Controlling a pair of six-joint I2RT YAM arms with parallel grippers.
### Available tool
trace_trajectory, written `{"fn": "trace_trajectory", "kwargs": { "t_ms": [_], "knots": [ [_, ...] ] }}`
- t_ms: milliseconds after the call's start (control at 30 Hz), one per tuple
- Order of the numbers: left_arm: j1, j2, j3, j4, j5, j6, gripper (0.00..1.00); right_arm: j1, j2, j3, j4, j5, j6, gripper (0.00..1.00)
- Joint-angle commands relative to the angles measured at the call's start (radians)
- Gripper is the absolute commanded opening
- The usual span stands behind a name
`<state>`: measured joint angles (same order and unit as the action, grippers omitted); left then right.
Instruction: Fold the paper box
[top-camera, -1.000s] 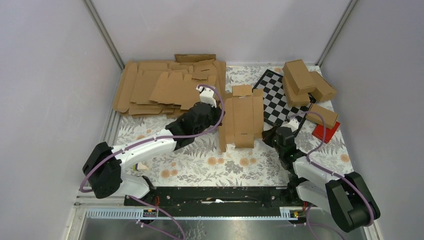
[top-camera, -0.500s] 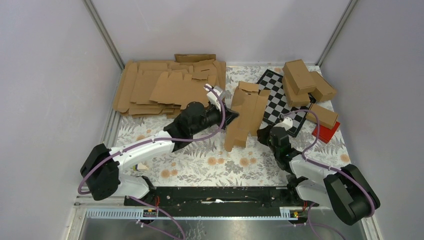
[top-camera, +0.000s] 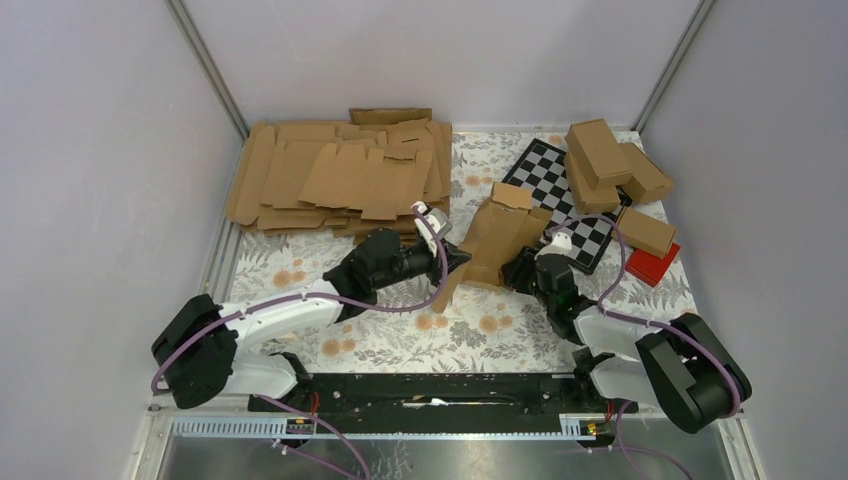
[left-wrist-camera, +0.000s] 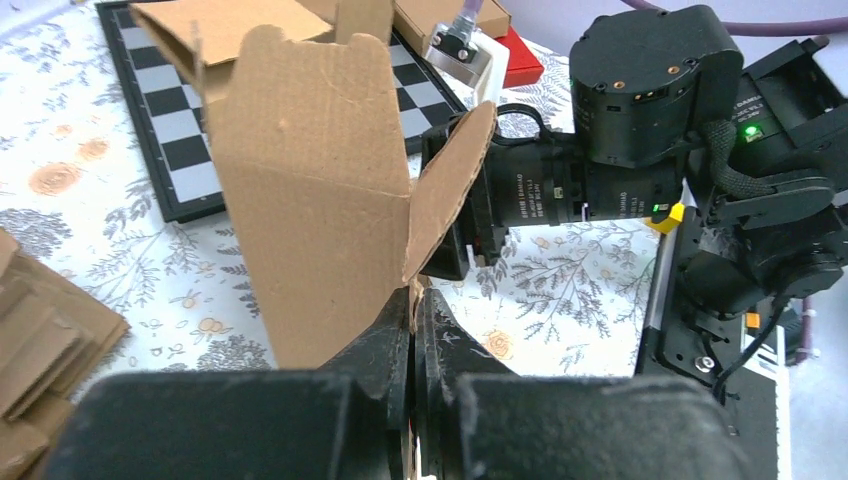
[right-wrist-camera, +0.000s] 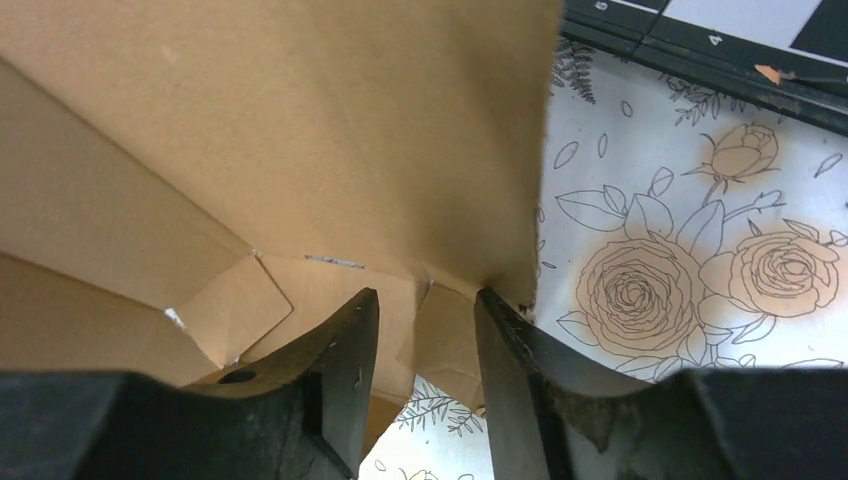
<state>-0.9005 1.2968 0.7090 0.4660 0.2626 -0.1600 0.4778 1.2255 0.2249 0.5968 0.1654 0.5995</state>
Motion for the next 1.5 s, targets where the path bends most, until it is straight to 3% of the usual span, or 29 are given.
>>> {"fn": "trace_trajectory", "kwargs": {
  "t_ms": [0, 67, 167, 233, 367, 500, 600, 767, 967, 1200, 1300, 1467],
  "knots": [
    [-0.01, -0.051, -0.032, 0.008, -0.064, 0.064, 0.0, 0.007, -0.044, 0.014, 0.016, -0.062, -0.099, 0.5],
    [-0.011, -0.058, -0.039, 0.01, -0.079, 0.07, 0.0, 0.007, -0.083, 0.029, -0.05, -0.086, -0.13, 0.57],
    [-0.011, -0.062, -0.044, 0.005, -0.116, 0.077, 0.0, 0.007, -0.171, 0.019, -0.122, -0.034, -0.161, 0.84],
    [-0.012, -0.062, -0.046, -0.001, -0.137, 0.085, 0.0, 0.004, -0.215, 0.015, -0.161, 0.028, -0.176, 0.93],
    [-0.011, -0.067, -0.053, -0.004, -0.178, 0.103, 0.0, -0.04, -0.244, 0.03, -0.212, 0.034, -0.178, 1.0],
    [-0.012, -0.081, -0.065, 0.006, -0.186, 0.108, 0.0, -0.162, -0.183, 0.05, -0.144, -0.174, -0.147, 1.0],
    [-0.013, -0.086, -0.078, 0.02, -0.185, 0.104, 0.0, -0.202, -0.122, 0.071, -0.067, -0.329, -0.128, 0.93],
    [-0.013, -0.102, -0.103, 0.044, -0.161, 0.09, 0.0, -0.2, -0.1, 0.098, -0.066, -0.434, -0.127, 0.68],
    [-0.012, -0.125, -0.141, 0.136, -0.075, 0.044, 0.0, -0.18, -0.139, 0.149, -0.175, -0.391, -0.158, 0.47],
    [-0.008, -0.123, -0.195, 0.288, 0.006, -0.021, 0.0, -0.16, -0.153, 0.21, -0.269, -0.177, -0.153, 0.31],
    [0.002, -0.114, -0.216, 0.321, 0.01, -0.036, 0.0, -0.152, -0.128, 0.237, -0.274, -0.107, -0.118, 0.31],
    [0.006, -0.084, -0.243, 0.326, 0.007, -0.063, 0.0, -0.036, -0.093, 0.233, -0.229, 0.059, -0.102, 0.46]
  ]
}}
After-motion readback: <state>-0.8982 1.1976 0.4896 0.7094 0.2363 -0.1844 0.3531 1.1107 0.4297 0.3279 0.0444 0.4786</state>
